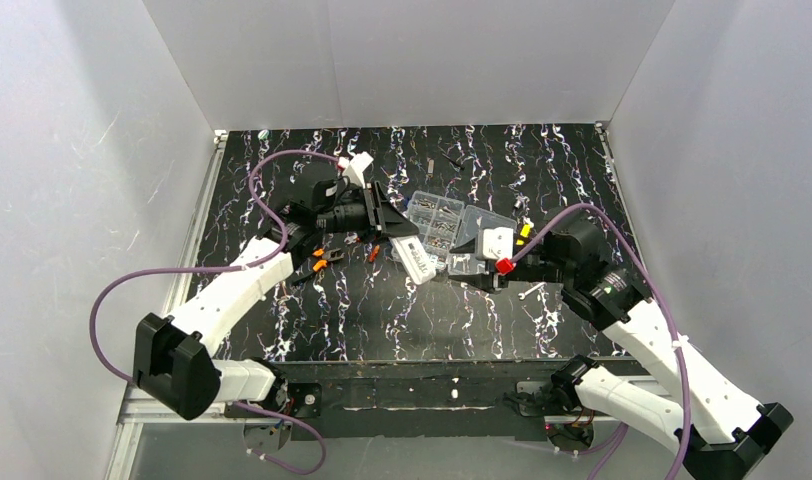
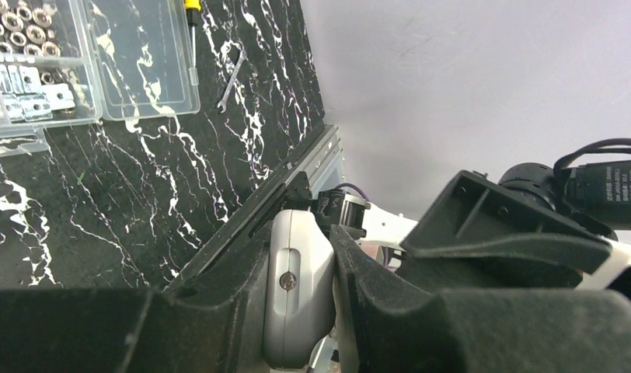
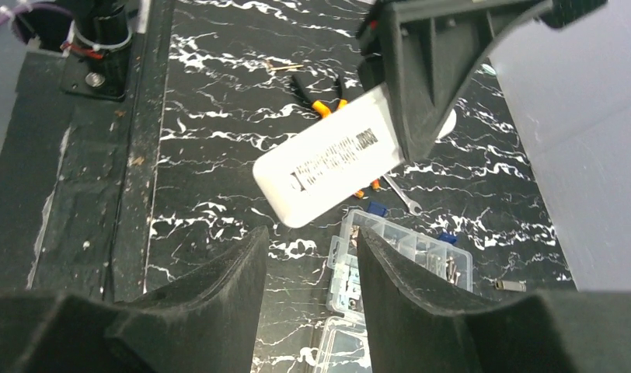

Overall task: Load the batteries into the remote control
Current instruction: Remove the battery cover from the remote control.

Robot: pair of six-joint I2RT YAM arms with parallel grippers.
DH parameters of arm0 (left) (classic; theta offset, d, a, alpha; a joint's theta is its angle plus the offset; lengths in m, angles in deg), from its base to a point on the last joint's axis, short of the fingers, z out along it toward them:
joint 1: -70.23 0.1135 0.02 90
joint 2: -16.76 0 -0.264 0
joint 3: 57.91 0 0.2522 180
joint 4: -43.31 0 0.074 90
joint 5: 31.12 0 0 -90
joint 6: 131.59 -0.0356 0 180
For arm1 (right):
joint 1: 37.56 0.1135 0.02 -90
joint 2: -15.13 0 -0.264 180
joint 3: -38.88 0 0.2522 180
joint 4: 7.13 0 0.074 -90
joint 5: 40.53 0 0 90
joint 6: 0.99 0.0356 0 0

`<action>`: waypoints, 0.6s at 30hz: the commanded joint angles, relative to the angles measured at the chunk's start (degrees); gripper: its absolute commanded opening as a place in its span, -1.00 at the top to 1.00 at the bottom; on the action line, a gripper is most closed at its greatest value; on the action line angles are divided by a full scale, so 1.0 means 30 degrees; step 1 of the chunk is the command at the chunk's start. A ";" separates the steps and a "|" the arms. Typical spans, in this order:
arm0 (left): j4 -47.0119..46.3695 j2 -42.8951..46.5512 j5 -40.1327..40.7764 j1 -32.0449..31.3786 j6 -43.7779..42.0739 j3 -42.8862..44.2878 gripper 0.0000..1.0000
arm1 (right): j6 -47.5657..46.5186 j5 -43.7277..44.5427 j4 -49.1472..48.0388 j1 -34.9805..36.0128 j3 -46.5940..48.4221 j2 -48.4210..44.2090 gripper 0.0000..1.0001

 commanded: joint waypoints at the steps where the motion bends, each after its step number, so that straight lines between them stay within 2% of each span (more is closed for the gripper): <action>1: -0.2409 -0.0423 -0.1401 -0.0190 0.1676 -0.0815 1.00 | -0.2227 -0.2613 0.1118 0.0067 0.0788 0.0143 -0.07; 9: -0.3753 -0.1422 -0.2476 -0.0516 0.2286 -0.0893 1.00 | -0.2977 -0.3420 0.1407 0.0109 0.1109 0.0651 0.12; 18: -0.4957 -0.2076 -0.3495 -0.0698 0.2949 -0.0755 1.00 | -0.3339 -0.3732 0.1233 0.0138 0.1377 0.1498 0.14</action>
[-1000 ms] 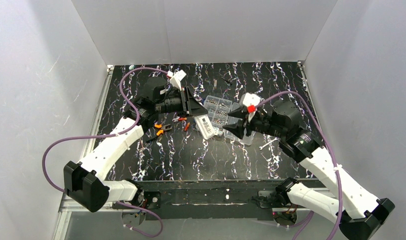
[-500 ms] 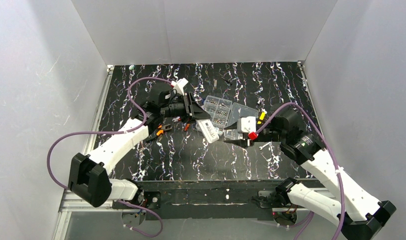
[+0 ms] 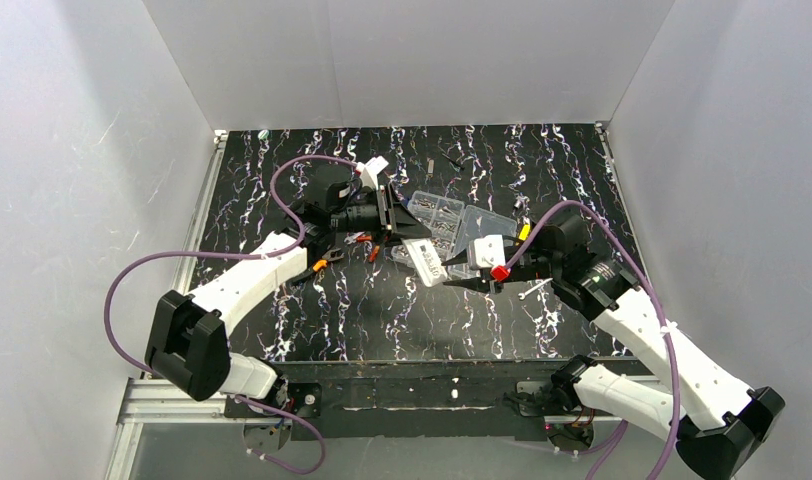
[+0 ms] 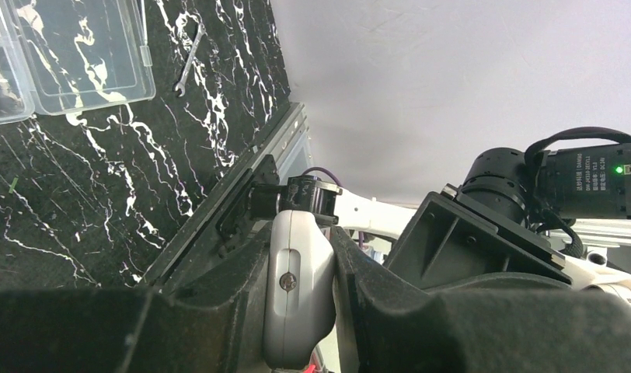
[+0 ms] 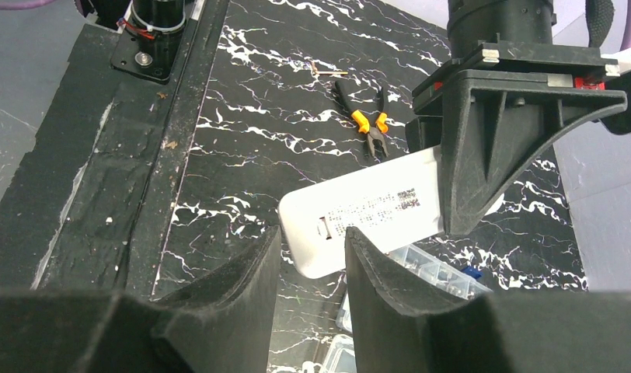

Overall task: Load the batteries into the remote control
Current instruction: Remove the battery cover from the remote control.

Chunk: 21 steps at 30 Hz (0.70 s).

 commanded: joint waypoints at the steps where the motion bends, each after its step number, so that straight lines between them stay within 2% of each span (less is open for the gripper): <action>1: -0.1162 0.0018 -0.1540 -0.0146 0.0295 0.0256 1.00 | -0.0318 -0.0761 -0.0262 0.0131 0.0919 0.0122 0.13; 9: -0.1326 -0.0057 -0.1863 -0.0211 0.0236 0.0254 1.00 | -0.0459 -0.0958 -0.0160 0.0161 0.0854 0.0098 -0.07; 21: -0.0576 0.0035 -0.2134 -0.0508 -0.0455 0.0562 1.00 | -0.0684 -0.1028 -0.0133 0.0175 0.0741 0.0192 -0.07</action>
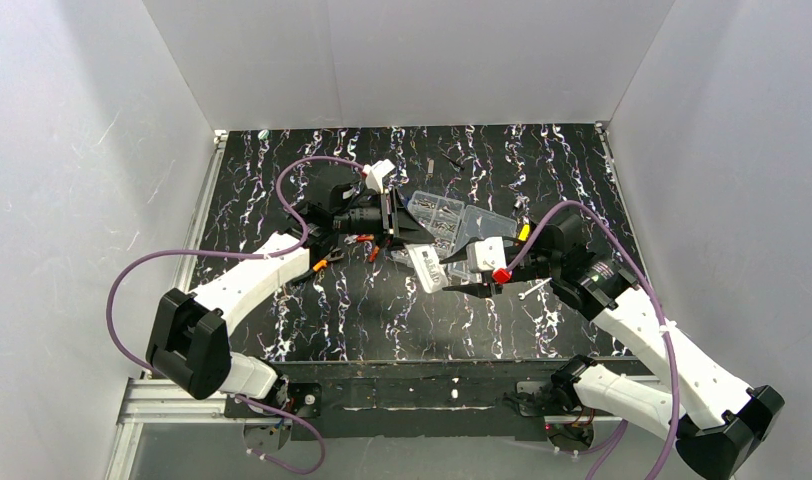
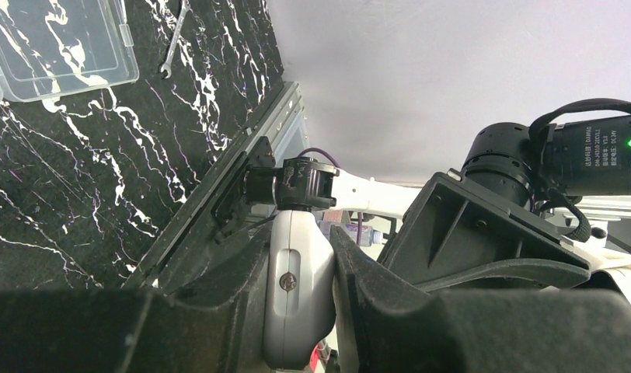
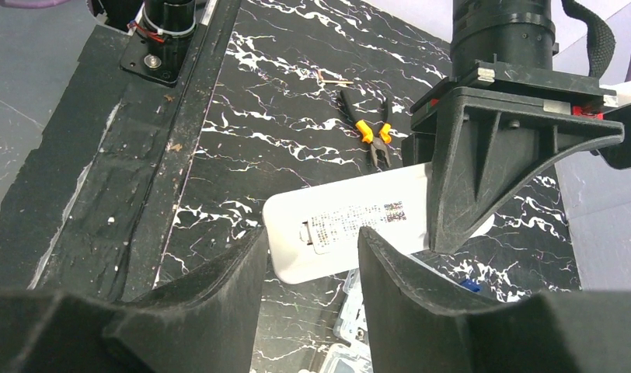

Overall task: Load the batteries into the remote control
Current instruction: Remove the battery cover from the remote control.

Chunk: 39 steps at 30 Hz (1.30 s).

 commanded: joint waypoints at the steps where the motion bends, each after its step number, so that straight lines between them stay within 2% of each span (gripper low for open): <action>1: -0.0375 0.0270 -0.1173 -0.0184 -0.0242 0.0548 1.00 | -0.0159 -0.0435 -0.0159 0.0108 0.0693 0.0049 -0.06; 9: -0.0470 0.0100 -0.1173 -0.0257 -0.0048 0.0680 1.00 | -0.0287 -0.0124 -0.0374 0.0424 0.0679 0.0481 -0.04; 18: -0.0822 -0.0090 -0.1359 -0.0345 0.0227 0.0700 1.00 | -0.0717 0.0645 -0.0833 0.0599 0.0415 0.0645 0.08; 39: -0.1183 -0.0218 -0.1574 -0.0375 0.0529 0.0789 1.00 | -0.1060 0.1113 -0.0589 0.0789 0.0349 0.1097 0.09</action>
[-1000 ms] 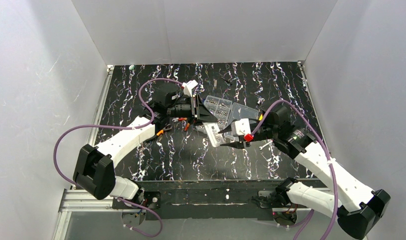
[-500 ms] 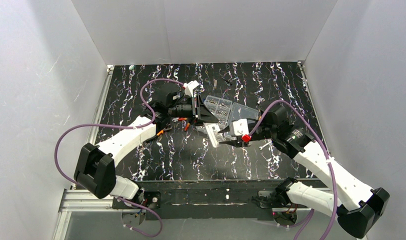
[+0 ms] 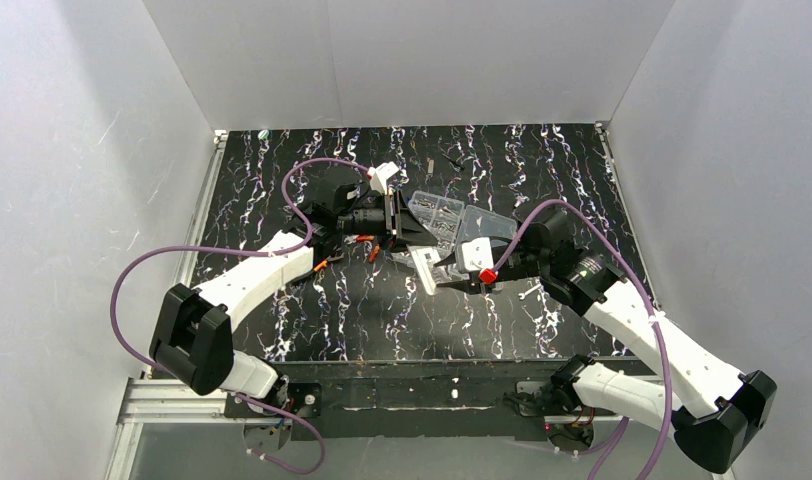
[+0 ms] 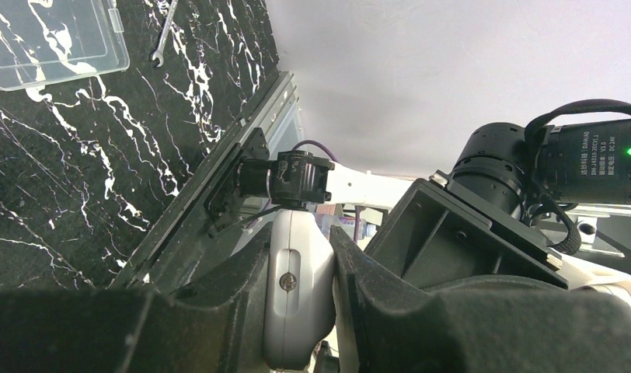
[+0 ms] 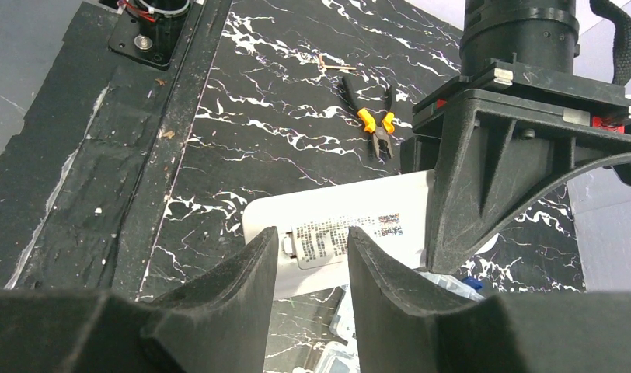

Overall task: Load the batteries into the remote control
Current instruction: Remove the battery cover from the remote control.

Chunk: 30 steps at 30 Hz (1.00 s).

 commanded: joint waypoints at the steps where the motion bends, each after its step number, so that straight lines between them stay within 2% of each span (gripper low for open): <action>1: -0.1017 0.0234 -0.1226 -0.0123 0.0083 0.0724 1.00 | -0.0509 0.0267 -0.0338 0.0176 0.0373 0.0142 0.09; 17: -0.1638 0.0032 -0.1445 -0.0127 0.0513 0.0723 1.00 | -0.1610 0.2250 -0.0074 0.0497 0.0283 0.0153 0.09; 30: -0.2215 -0.0310 -0.1687 -0.0127 0.0812 0.0752 1.00 | -0.0888 0.3416 -0.2507 0.0501 -0.0837 -0.1010 0.09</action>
